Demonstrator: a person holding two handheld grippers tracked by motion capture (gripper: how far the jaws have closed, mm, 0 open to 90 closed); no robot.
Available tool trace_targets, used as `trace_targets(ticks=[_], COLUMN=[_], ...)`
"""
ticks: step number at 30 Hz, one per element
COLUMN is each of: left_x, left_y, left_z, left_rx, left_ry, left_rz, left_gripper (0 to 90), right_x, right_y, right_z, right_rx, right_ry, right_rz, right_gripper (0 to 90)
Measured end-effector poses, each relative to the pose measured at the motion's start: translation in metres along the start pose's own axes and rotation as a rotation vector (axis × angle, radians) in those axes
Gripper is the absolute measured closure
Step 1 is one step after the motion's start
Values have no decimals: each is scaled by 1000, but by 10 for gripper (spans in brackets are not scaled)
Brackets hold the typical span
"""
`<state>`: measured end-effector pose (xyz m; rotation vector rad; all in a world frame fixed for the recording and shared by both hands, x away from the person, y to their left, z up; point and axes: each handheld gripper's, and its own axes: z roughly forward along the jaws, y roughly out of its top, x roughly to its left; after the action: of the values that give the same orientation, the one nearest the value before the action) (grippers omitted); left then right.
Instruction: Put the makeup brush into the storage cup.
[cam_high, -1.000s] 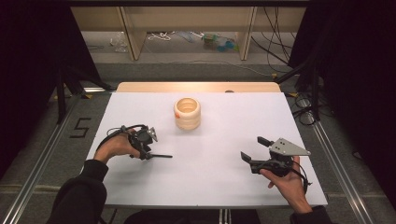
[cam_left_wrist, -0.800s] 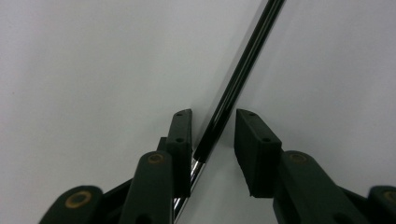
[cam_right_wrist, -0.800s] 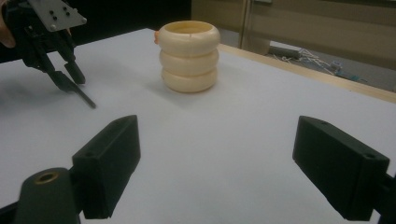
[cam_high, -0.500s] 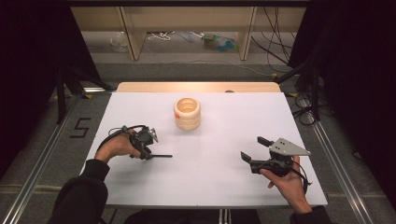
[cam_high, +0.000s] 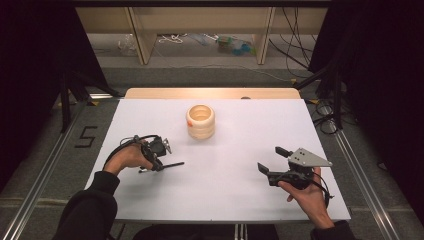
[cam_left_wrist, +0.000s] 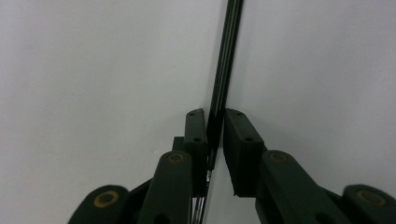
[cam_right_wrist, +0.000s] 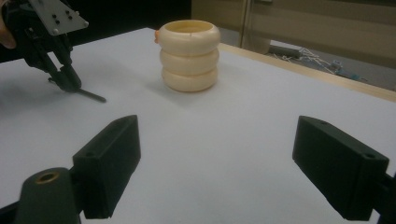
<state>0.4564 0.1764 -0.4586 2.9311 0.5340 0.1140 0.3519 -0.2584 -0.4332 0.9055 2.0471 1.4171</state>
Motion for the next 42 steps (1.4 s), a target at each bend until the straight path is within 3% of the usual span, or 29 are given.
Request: trace_targets(ticks=[12, 13, 14, 21, 22, 24, 34, 42], left_x=[-2, -2, -2, -2, -2, -2, -4, -10], left_y=[1, 2, 3, 3, 3, 3, 4, 12], left_z=[1, 1, 1, 1, 1, 1, -8, -12], left_rx=[-1, 5, 11, 14, 10, 9, -56, -101], left_ry=[7, 7, 9, 10, 8, 5, -26, -63], left_rz=[-8, -10, -15, -11, -13, -13, -19, 1], left_gripper=[833, 834, 835, 837, 837, 838, 838, 838], right_x=[0, 1, 1, 1, 2, 2, 6, 16], right_y=[0, 0, 0, 1, 1, 0, 2, 5], right_z=[1, -2, 1, -2, -2, 1, 1, 5], right_rx=[-11, 23, -4, 24, 38, -3, -3, 6], right_ry=[4, -5, 8, -4, 9, 3, 22, 46], right_rz=[0, -5, 7, -6, 10, -5, -16, -87], right_gripper=[164, 164, 164, 164, 164, 167, 167, 164])
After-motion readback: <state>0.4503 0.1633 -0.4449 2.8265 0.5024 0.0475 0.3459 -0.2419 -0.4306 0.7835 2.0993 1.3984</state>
